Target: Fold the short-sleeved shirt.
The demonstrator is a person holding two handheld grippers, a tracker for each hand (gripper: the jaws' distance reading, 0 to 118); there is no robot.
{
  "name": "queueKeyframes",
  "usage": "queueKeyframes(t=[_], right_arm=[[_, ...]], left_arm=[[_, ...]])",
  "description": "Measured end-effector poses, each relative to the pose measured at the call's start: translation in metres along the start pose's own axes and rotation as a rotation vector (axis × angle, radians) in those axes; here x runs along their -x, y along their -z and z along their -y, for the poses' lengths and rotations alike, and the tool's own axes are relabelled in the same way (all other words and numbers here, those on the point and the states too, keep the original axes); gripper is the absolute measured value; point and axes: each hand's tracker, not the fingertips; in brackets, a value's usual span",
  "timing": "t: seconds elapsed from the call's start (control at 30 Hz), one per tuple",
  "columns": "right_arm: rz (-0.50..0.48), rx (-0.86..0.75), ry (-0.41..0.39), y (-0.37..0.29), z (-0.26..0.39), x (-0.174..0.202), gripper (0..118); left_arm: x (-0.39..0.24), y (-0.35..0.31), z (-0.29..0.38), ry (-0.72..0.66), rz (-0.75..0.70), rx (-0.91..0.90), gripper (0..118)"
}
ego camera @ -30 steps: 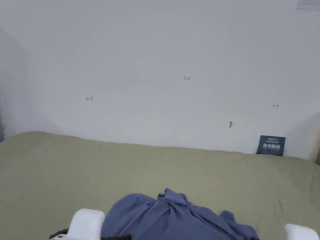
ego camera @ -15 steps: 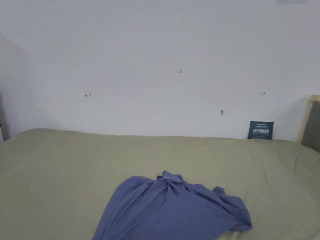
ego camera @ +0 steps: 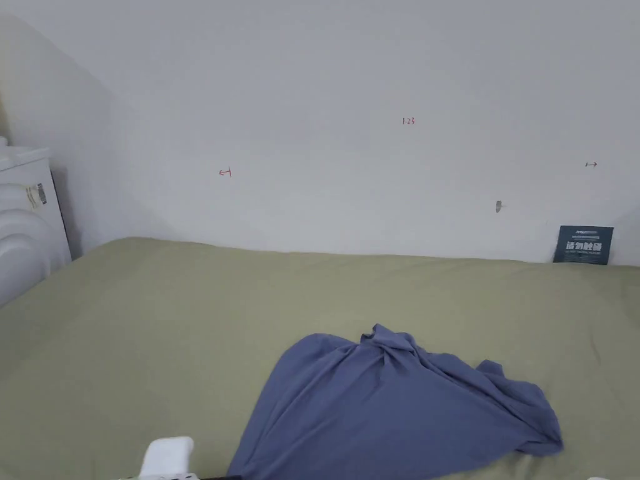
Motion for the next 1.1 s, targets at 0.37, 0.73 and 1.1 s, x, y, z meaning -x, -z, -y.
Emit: queueKeyframes(t=[0.37,0.73,1.1], right_arm=[[0.018,0.028,0.012,0.021,-0.007,-0.012,2],[0.001,0.028,-0.125,0.132,-0.070,-0.017,2],[-0.231,0.396,-0.515,0.432,-0.236,0.027,107]], left_arm=[[-0.007,0.059,0.008,0.139,-0.121,0.067,1],[-0.019,0.031,-0.001,0.063,-0.038,-0.044,2],[-0.015,0.042,-0.004,0.032,-0.011,-0.025,2]])
